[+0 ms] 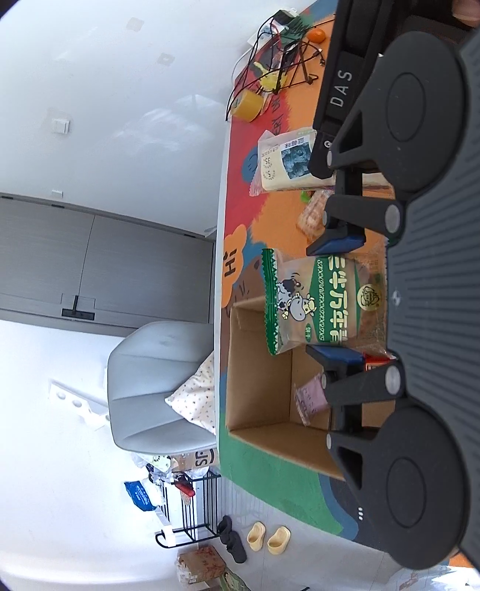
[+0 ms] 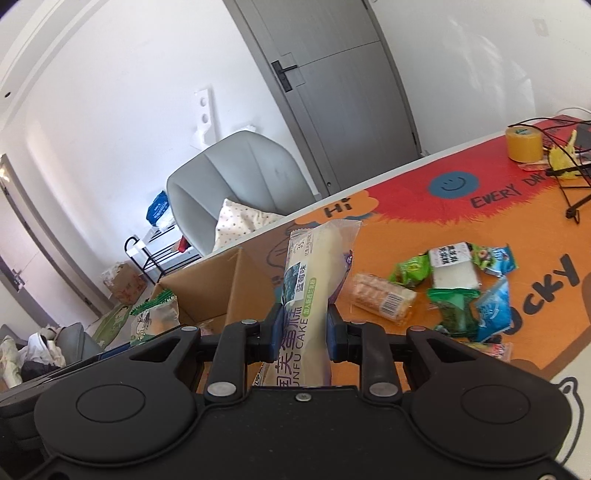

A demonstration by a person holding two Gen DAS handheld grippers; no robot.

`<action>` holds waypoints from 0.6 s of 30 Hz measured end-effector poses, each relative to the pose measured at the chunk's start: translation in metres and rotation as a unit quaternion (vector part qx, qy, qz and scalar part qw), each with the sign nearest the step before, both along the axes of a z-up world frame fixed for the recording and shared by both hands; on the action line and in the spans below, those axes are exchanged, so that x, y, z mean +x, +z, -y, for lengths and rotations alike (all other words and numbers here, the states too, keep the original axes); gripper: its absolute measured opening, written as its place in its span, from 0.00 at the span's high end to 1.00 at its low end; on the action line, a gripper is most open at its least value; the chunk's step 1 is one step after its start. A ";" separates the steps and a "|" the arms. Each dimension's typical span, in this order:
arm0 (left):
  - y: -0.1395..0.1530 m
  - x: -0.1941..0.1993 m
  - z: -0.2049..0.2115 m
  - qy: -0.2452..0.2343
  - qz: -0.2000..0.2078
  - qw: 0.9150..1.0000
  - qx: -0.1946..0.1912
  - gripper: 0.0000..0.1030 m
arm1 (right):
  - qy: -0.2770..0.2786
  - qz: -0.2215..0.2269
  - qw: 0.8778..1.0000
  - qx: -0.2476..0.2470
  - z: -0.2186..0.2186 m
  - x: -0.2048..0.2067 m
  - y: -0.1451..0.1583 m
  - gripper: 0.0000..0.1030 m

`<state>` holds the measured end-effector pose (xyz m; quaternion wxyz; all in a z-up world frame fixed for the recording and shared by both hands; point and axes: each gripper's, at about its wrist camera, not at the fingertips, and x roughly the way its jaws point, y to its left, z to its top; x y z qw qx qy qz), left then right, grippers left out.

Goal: Organize snacks
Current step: 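Carry the biscuit pack and cake bag over the box with both tools, then release biscuit pack from left tool while right tool releases cake bag into box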

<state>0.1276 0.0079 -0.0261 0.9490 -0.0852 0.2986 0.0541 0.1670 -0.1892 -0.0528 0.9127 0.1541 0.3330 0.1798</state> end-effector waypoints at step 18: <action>-0.021 0.014 -0.076 0.052 -0.014 0.998 -0.035 0.45 | 0.051 0.009 0.999 -0.015 -0.073 0.019 0.003 0.76</action>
